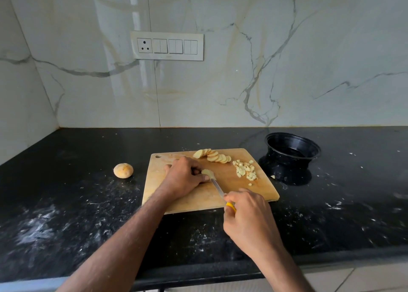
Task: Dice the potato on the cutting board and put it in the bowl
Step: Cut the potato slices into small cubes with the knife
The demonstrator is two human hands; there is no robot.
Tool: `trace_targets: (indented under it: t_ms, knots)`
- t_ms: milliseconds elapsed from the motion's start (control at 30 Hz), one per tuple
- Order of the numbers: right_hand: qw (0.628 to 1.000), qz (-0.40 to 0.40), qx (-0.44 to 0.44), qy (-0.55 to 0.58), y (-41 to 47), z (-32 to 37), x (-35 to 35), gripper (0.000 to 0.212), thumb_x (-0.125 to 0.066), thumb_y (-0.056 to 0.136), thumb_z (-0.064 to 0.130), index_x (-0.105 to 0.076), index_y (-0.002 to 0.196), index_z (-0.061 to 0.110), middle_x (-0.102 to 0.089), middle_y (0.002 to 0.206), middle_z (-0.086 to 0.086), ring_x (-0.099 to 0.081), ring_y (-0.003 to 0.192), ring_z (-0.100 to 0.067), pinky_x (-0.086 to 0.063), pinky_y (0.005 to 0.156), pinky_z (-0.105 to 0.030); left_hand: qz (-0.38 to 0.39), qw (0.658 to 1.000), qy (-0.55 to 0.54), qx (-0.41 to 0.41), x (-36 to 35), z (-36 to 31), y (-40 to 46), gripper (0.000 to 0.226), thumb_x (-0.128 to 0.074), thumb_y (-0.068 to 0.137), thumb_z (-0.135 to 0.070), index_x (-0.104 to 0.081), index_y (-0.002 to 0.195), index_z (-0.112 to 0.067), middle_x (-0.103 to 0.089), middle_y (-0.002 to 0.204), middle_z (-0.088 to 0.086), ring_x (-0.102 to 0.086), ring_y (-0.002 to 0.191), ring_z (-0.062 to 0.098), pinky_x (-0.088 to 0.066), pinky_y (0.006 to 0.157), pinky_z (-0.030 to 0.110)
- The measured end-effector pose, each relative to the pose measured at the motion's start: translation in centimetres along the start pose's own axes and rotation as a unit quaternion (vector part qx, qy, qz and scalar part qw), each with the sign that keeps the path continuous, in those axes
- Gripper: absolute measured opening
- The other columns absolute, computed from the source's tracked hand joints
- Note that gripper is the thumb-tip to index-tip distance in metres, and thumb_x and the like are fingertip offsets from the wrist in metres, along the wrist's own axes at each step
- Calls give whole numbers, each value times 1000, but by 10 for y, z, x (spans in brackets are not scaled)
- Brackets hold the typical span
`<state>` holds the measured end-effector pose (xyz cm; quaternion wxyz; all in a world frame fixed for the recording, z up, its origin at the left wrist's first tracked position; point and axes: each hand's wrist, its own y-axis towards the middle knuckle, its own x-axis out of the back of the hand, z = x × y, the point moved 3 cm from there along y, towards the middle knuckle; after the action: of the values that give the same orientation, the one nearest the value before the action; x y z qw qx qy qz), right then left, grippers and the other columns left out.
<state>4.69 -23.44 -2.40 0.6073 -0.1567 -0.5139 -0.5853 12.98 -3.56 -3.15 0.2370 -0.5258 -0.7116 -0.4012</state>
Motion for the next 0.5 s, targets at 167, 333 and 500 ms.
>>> trace_targets:
  t_ms: [167,333,500]
  knots:
    - [997,-41,-41,50,-11,-8,4,22,-71,86,18,-78,105,24,-67,94,18,-63,75,-1,-52,68,-14,10,1000,-9,-7,1,0,-1,16,-82,80,-40,-76,88,-28,-65,77,-14,-57,82,6,-44,87,43]
    - [991,-101,-37,75,7,-1,2,17,-73,84,15,-78,100,20,-64,85,15,-60,70,-2,-57,65,-26,17,999,-47,-18,5,1,0,19,-88,74,-30,-80,89,-23,-68,72,-11,-60,69,6,-52,68,29]
    - [995,-75,-39,53,34,14,-17,18,-65,89,18,-75,104,23,-69,97,8,-60,84,-11,-52,78,-28,4,998,-61,-25,4,3,0,16,-89,72,-23,-78,78,-15,-72,74,-6,-62,71,11,-51,61,27]
